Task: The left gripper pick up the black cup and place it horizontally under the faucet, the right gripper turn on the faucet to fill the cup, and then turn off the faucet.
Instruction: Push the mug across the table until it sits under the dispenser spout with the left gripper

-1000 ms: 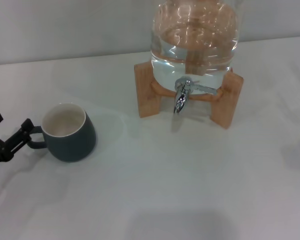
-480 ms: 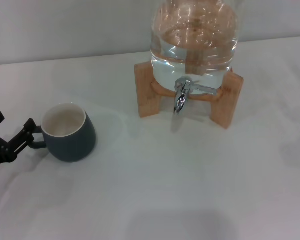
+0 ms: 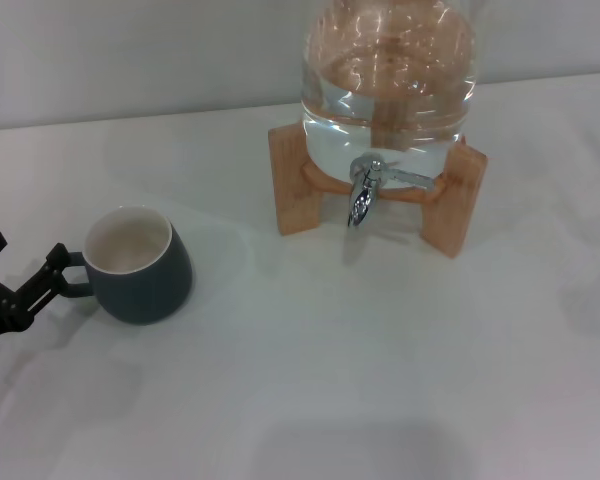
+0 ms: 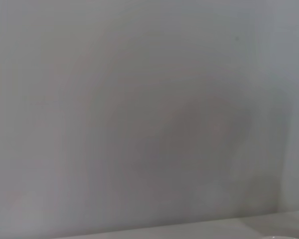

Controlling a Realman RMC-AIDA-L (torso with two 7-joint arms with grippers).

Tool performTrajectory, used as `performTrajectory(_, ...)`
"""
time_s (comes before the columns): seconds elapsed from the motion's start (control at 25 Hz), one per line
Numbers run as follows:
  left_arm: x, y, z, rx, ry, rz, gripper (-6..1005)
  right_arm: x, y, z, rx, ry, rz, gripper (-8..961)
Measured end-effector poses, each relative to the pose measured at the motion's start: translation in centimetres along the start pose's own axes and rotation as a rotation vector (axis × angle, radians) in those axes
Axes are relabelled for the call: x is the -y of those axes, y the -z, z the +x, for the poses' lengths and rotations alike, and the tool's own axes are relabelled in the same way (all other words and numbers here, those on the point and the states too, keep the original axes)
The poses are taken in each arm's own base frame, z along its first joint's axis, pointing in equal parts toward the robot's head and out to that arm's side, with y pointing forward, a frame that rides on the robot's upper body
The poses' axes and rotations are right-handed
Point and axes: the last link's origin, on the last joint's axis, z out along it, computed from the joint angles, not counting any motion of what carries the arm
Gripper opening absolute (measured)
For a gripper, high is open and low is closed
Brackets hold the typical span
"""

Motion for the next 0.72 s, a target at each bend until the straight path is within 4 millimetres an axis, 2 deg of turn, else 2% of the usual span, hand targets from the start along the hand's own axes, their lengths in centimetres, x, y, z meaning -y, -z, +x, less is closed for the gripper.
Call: performTrajectory(0.72, -0.23, 0.03, 0.0, -0.005, 0.003, -0.01, 879, 0.09, 0.1, 0.03, -0.002, 0.002, 0.003, 854)
